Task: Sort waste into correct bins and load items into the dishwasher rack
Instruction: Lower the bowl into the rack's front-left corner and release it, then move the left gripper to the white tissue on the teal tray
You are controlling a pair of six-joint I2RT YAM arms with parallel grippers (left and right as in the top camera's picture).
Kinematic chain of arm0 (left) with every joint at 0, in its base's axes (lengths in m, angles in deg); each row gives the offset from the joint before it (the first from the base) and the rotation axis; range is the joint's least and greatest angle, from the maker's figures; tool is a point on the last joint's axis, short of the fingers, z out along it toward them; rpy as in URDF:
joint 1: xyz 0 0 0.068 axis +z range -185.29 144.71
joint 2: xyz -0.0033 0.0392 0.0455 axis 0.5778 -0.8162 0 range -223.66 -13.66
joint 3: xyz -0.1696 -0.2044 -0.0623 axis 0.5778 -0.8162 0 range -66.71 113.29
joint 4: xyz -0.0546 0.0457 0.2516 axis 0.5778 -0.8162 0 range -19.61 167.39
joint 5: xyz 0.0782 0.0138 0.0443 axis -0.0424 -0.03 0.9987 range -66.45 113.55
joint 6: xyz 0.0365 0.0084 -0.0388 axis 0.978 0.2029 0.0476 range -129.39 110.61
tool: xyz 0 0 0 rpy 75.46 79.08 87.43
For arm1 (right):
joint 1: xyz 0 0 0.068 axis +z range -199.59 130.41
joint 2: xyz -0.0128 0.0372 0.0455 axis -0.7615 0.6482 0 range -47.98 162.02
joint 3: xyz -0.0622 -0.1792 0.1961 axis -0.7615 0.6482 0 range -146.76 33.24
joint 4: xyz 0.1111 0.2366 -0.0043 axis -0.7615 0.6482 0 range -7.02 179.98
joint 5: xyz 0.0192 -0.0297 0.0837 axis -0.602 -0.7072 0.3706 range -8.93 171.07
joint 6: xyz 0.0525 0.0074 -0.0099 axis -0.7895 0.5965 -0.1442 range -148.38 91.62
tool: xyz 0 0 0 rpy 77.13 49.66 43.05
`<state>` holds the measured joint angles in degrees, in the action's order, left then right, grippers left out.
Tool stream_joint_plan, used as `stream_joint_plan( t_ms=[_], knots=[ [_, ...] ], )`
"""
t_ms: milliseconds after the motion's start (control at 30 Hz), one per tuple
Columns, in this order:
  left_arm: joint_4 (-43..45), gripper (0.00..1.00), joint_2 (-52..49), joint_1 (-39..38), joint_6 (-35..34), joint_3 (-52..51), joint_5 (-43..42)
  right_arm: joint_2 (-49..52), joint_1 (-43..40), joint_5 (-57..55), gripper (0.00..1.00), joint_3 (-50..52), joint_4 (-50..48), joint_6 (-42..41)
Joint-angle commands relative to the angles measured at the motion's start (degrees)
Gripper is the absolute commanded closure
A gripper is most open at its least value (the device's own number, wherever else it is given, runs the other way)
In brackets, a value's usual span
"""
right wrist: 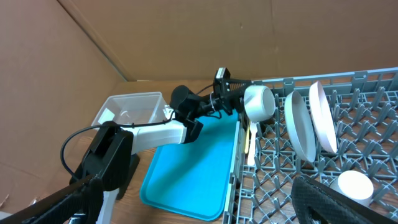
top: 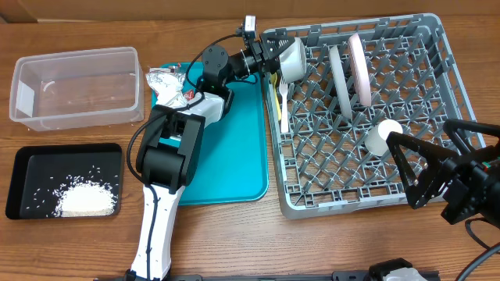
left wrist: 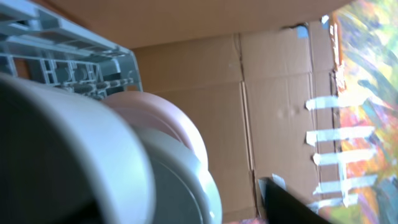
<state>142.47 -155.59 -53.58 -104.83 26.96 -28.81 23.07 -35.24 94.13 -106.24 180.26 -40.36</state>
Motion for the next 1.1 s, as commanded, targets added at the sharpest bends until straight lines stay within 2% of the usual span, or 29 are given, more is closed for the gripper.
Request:
stream_joint_plan(
  t_ms=[0, 467, 800, 1067],
  knots=[
    [1.68, 0.00, -1.11, 0.96, 1.18, -0.13, -2.64, -0.11, 0.22, -0.61, 0.00, -0.09, -0.24, -0.04],
    [1.60, 0.00, -1.11, 3.43, -2.38, -0.13, -7.45, -0.11, 0.22, -0.61, 0.00, -0.09, -0.24, -0.07],
    [-0.96, 0.00, -1.07, 6.47, -4.04, -0.13, -14.36, -0.11, 0.22, -0.61, 0.00, -0.09, -0.24, -0.04],
    [-3.82, 0.00, -0.98, 8.50, -1.44, -0.13, -19.41, -0.11, 0.22, -0.61, 0.00, -0.09, -0.24, -0.07]
  ],
)
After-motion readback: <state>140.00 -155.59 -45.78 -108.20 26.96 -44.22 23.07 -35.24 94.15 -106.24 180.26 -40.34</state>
